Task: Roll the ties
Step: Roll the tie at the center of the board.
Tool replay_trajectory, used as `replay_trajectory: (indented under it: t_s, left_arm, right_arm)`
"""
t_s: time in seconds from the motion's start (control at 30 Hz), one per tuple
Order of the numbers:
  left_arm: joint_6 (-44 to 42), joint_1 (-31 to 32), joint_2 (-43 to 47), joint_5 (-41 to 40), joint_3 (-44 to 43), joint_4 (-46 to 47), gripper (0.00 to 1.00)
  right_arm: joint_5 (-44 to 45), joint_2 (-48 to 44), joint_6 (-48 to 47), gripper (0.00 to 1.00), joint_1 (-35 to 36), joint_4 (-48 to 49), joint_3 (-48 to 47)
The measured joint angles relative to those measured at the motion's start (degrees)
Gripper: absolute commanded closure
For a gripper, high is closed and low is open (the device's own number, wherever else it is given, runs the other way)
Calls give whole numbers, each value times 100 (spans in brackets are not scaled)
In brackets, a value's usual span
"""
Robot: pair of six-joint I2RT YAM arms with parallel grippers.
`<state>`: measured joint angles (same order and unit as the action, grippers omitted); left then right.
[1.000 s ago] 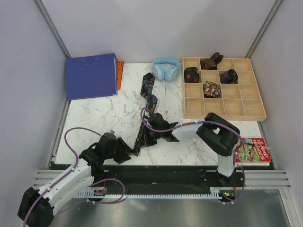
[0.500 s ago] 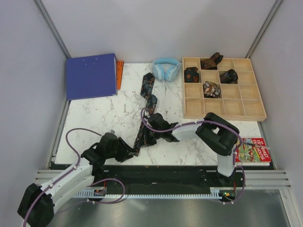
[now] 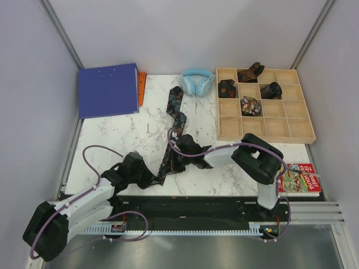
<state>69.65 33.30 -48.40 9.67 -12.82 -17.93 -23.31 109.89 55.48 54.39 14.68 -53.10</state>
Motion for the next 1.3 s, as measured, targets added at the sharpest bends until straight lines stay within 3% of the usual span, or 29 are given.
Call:
replay_trajectory:
  t_s: [0.2,0.4,0.67,1.3]
  left_arm:
    - [-490,0,-221,22,-610,-695,98]
    - [-761,-7,-57,94,-1305,-1626,98]
    - [-940,-90,175,105,-1639,-2448,98]
    - [-2114,-1427,22,673,-1956,-3292,98]
  right_arm:
    - [22,0,76,90,-9,-264,-173]
    - [229,-2,-4,90,2,-938,-938]
    - [455,-2,-57,90,24,-1220,-1261]
    - [772,358,92,91,859,-1213,-1274]
